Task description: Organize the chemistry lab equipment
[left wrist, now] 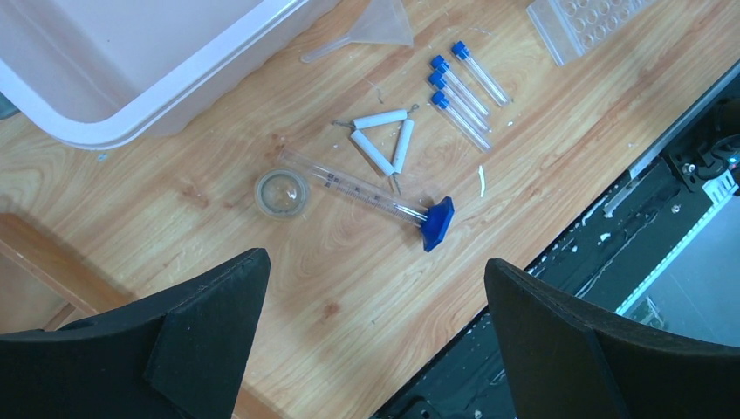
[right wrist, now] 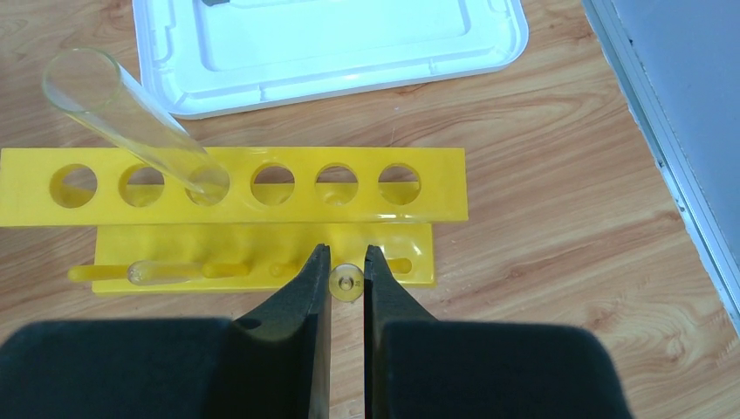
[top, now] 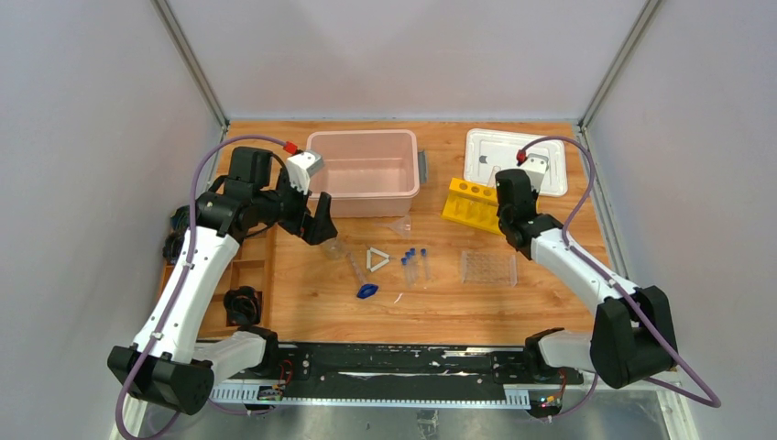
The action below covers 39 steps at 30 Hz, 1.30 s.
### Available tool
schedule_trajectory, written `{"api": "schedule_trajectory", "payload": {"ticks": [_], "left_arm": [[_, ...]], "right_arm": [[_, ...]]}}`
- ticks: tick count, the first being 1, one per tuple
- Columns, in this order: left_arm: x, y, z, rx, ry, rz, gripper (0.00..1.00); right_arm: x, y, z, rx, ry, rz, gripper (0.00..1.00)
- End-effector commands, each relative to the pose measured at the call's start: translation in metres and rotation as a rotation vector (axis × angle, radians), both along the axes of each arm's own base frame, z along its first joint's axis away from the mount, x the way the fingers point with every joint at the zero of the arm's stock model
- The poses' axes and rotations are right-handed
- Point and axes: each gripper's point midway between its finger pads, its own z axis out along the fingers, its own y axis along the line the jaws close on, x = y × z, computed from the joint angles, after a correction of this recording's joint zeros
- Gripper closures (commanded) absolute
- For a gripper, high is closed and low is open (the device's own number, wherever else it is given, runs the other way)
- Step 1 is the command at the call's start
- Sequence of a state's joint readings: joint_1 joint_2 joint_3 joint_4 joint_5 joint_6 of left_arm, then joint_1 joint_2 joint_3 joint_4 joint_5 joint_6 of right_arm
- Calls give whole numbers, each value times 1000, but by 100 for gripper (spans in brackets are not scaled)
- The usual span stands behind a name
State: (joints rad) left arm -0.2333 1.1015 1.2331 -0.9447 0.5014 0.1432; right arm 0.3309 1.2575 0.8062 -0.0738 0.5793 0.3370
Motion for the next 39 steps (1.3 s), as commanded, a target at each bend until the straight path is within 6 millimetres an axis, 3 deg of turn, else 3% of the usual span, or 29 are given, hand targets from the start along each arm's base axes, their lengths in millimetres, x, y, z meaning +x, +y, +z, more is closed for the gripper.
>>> {"api": "schedule_trajectory", "payload": {"ticks": [1,12,39], "left_arm": [[-2,-6,8,-24,-16,-34,0],[-4,-6,7,-21,-18,-39,0],[-1,-4,5,-2,-25,-39,0]], "right_arm": [[4,-12,6,-11,-55,-59,100],[10,-5,8,15,-55,-28,100],[4,2,-30,65,36,-13,100]]}}
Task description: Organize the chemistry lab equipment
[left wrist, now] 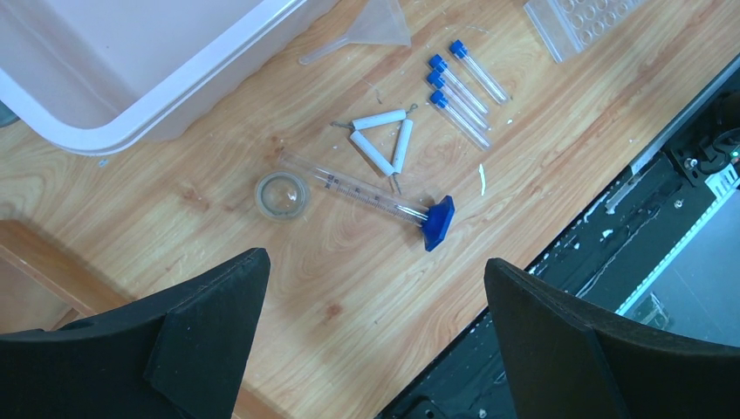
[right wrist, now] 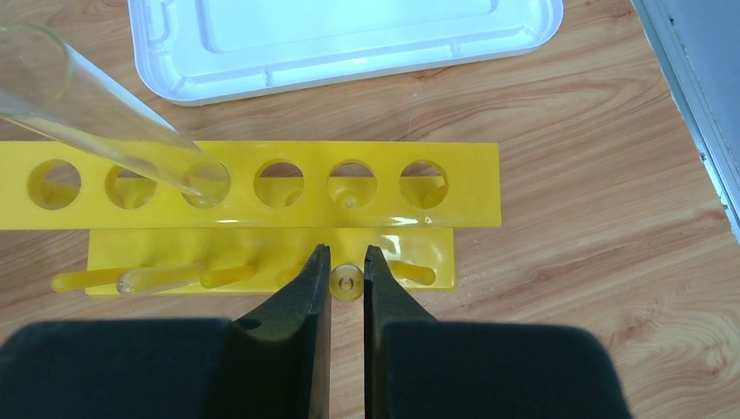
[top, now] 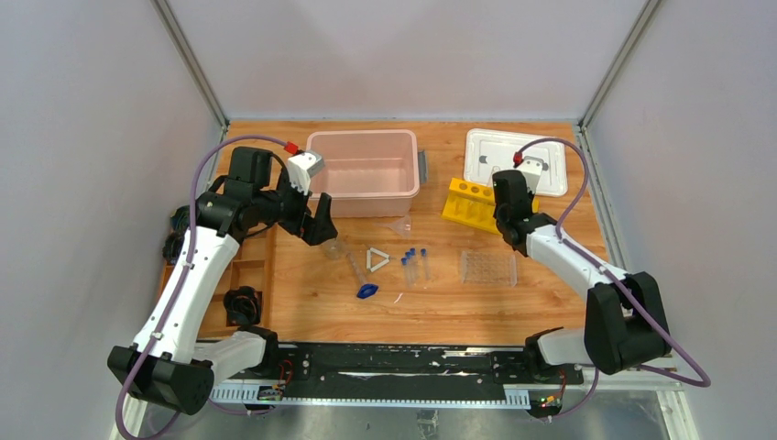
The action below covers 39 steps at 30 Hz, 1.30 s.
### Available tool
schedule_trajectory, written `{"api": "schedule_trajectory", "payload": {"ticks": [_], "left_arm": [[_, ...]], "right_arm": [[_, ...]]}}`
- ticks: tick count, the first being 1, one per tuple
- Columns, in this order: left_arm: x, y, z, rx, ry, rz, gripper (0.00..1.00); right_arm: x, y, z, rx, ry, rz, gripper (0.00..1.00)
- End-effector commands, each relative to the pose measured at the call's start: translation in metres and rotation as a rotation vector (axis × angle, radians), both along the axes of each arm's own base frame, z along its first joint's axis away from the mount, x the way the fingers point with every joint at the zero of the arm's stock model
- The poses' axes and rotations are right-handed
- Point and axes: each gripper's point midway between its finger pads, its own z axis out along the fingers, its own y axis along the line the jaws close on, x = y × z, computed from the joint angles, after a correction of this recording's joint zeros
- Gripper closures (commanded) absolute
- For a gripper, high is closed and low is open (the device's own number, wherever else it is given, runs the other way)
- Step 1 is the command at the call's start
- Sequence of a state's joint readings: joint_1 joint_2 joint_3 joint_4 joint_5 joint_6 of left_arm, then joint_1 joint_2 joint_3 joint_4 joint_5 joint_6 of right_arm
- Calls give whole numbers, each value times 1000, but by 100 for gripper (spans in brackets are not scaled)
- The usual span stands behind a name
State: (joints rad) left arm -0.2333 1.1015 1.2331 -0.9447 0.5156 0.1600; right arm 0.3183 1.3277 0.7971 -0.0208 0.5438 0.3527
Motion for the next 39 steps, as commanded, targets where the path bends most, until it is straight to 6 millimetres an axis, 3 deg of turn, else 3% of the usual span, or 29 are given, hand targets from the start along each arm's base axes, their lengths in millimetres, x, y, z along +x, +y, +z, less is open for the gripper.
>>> {"api": "schedule_trajectory", "payload": {"ticks": [1,13,19,24,35,37,39], "left_arm": [[1,-2,4,-1,-15,-17,0],[0,-3,7,-10,-17,-17,0],[1,-4,9,-12,-22,-17,0],[3,-4,13,-14,-32,-15,0],[5,-4,16,-11,-42,-23,0],[6,-5,18,-14,-45,-24,0],[6,-6,19,-20,-45,-27,0]], "right_arm": [[-7,-2,-12,48,16,-20,100],[-19,-14,-15,26,26,-61,100],[-7,-32,-15,45,36,-97,100],[0,-43,-28,53,82,-120,100],[13,-21,-27,157,88,-48,100],[12,-17,-28,178,98,-41,94],[8,-15,-29,197,119,-50,81]]}}
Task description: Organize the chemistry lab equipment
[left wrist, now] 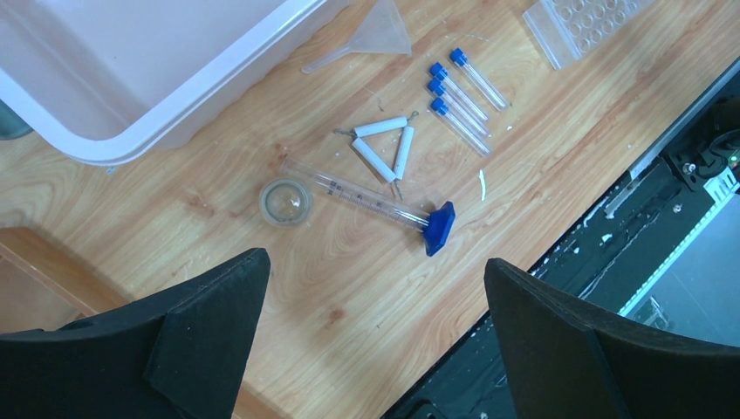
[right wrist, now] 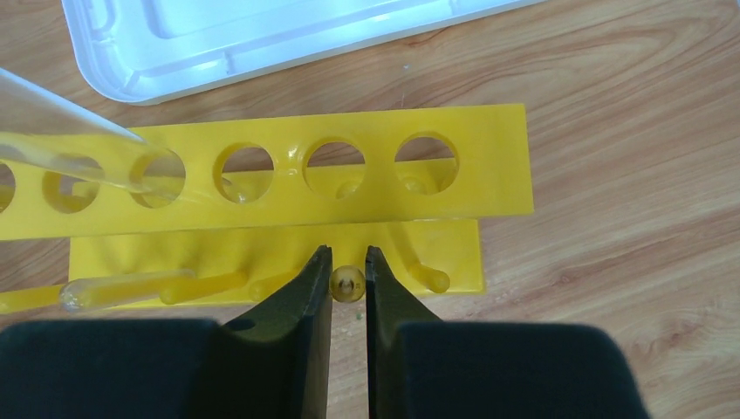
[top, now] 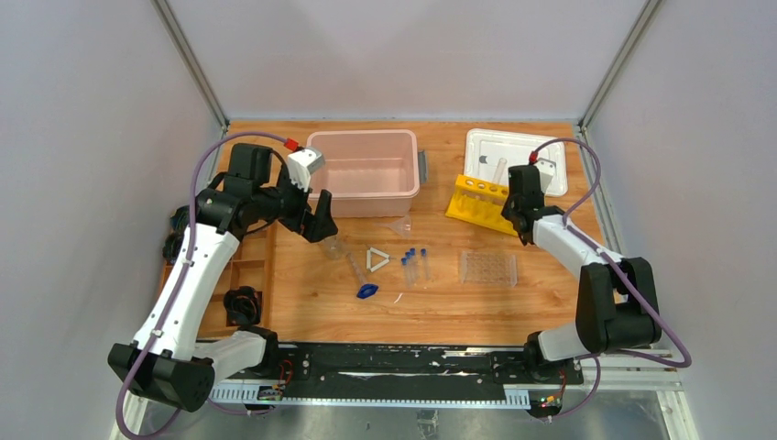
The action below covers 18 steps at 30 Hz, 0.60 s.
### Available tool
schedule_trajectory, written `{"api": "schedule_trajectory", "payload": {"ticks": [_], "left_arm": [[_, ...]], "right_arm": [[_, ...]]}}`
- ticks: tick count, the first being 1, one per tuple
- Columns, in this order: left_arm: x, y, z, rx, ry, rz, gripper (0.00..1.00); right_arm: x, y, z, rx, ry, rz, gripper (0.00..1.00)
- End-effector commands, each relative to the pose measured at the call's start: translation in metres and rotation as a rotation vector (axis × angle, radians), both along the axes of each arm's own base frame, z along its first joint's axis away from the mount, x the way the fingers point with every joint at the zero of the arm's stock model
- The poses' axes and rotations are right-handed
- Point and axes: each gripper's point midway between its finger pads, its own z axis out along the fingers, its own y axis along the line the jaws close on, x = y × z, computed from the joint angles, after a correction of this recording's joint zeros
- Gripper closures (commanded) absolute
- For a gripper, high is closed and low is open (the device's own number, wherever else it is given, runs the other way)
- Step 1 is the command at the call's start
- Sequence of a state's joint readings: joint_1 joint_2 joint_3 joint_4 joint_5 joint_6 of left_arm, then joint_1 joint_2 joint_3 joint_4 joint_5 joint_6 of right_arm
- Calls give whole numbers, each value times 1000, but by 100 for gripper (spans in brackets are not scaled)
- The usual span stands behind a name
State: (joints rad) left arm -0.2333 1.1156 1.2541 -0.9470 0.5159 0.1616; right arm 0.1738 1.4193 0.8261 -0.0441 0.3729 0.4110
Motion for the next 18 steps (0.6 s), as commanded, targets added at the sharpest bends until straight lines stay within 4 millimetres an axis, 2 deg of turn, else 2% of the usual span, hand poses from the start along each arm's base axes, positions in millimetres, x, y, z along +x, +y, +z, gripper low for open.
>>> {"api": "schedule_trajectory", "payload": {"ticks": [1,5,7,12,15,18], "left_arm": [[2,-5,16,-20,-40,-25,0],[0,-4,15,-18,-41,-24,0],[0,-4,13,-14,-40,-21,0],[-1,-3,13,-15,-40,-18,0],[-1,-3,12,-16,-34,-15,0],[-1,-4,12,-20,-30,-12,0]], "right_arm": [[-4,8,3,75,31,-12,73],[-13,17,18,63,3,7,50],[-17,18,31,58,-16,10,44],[-38,36,65,36,-46,65,42],[-54,62,72,41,-51,148,44],[-72,89,70,58,-19,225,47]]}}
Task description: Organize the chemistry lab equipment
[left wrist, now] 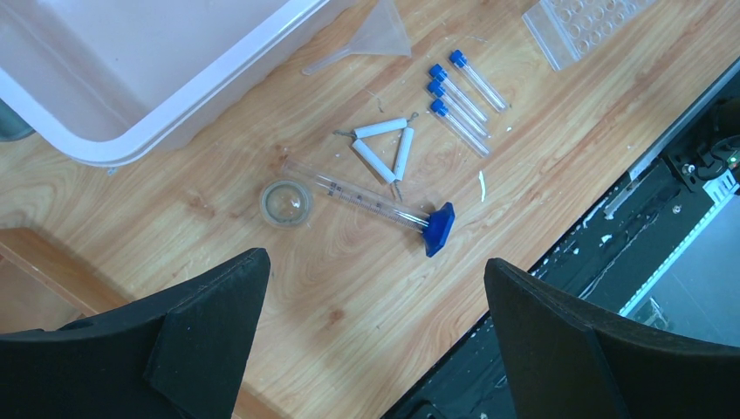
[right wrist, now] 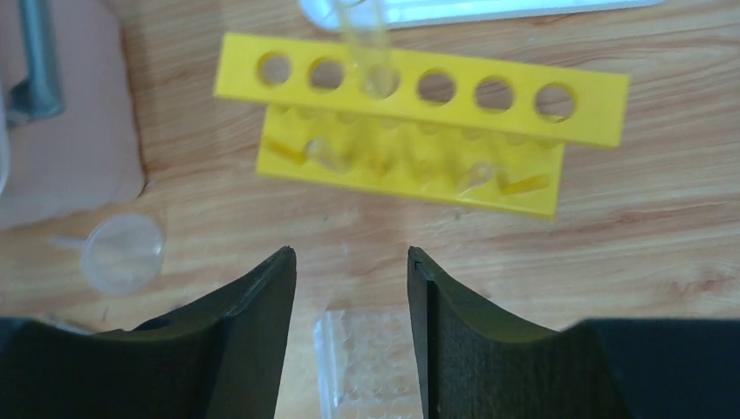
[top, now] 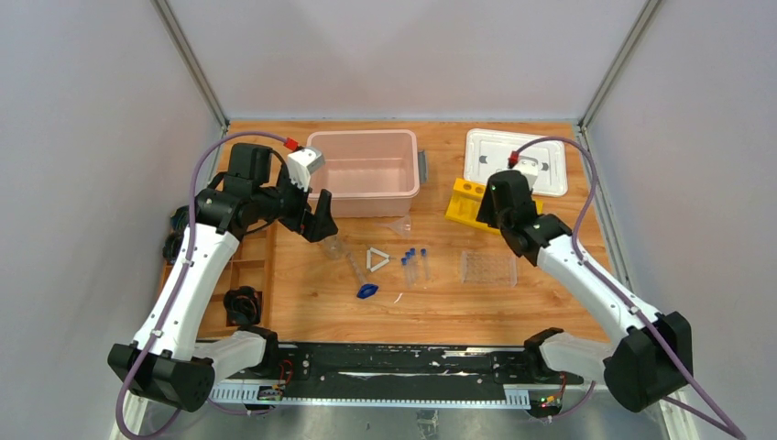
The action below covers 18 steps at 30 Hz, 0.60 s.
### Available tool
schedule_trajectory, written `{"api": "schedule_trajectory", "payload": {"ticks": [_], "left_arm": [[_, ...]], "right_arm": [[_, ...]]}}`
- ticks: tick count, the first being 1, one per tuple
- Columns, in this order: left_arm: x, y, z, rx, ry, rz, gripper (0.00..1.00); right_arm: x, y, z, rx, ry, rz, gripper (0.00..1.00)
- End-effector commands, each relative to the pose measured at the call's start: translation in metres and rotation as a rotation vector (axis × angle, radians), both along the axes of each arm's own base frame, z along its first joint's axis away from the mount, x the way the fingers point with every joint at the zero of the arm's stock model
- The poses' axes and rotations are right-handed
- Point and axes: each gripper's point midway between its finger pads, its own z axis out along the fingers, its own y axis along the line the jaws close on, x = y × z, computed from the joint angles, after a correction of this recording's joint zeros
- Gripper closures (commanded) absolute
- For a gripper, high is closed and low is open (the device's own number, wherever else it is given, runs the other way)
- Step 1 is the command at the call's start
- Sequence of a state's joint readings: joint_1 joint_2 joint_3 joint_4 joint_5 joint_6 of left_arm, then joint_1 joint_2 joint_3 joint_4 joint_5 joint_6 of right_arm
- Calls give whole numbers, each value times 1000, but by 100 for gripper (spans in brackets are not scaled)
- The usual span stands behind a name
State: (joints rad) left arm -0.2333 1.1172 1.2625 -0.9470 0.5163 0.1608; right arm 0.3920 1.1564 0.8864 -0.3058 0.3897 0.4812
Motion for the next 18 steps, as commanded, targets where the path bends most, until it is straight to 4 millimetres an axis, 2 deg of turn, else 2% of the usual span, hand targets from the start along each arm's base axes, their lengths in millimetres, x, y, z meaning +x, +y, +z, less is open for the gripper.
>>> {"api": "schedule_trajectory", "payload": {"ticks": [1,4,8,11,14,18], "left_arm": [[-2,-3,10,-17,-24,-13,0],[-2,-2,12,-15,-34,-10,0],[-3,-2,12,-15,-33,-1,0],[-4,0,12,-10,-41,5,0],[-5,2,12,-3,-50,6,0],[-7,2,11,-3,-51,1,0]], "right_arm": [[-30,34,-3,0,60,98,48],[-41,76,-18,24,114,222,53],[-47,129,-40,47,202,371,54],[-48,160,-61,75,277,459,54],[-48,178,-82,76,340,495,55],[-45,189,-103,53,391,509,57]]}}
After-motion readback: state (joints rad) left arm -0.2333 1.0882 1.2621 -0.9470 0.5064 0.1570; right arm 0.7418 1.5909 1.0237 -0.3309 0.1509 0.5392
